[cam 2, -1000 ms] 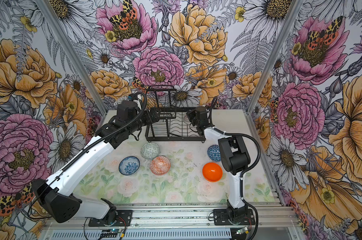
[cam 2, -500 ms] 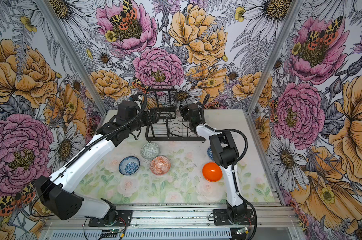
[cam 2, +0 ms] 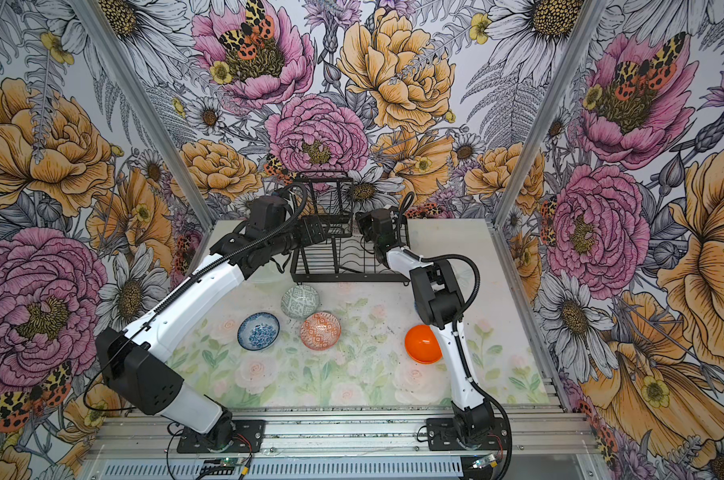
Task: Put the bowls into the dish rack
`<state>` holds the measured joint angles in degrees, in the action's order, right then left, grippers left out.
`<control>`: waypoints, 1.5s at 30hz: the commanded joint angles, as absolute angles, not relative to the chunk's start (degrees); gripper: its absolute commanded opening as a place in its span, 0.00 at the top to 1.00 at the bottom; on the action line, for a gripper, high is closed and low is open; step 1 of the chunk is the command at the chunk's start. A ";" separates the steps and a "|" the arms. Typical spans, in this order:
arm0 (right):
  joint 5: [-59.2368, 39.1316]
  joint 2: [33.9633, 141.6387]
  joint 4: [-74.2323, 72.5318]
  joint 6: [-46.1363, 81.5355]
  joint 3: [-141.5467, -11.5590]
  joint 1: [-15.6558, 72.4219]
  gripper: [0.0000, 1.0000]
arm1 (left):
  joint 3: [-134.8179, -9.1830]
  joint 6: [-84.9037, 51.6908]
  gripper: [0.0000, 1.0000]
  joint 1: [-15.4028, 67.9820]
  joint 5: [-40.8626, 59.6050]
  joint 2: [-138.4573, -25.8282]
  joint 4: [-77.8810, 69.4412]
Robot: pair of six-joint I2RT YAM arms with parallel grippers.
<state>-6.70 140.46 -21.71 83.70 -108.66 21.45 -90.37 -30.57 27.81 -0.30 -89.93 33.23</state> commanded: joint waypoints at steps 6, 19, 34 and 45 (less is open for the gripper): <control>-4.91 146.37 -25.59 85.34 -118.68 23.00 1.00 | -94.26 -28.43 0.01 26.16 2.19 -92.03 35.42; -5.40 151.89 -28.20 84.74 -124.64 23.91 1.00 | -92.11 -28.74 0.01 23.69 3.34 -91.47 35.49; -9.07 151.19 -37.10 77.72 -119.65 24.44 1.00 | -90.84 -29.72 0.01 23.55 3.99 -91.79 35.33; -6.31 150.57 -40.86 78.64 -112.84 24.93 1.00 | -89.34 -29.66 0.01 23.33 3.96 -90.61 35.30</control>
<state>-7.94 150.91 -36.84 79.64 -114.67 24.40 -90.26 -29.67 24.08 3.07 -91.74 35.44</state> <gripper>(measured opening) 0.081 0.986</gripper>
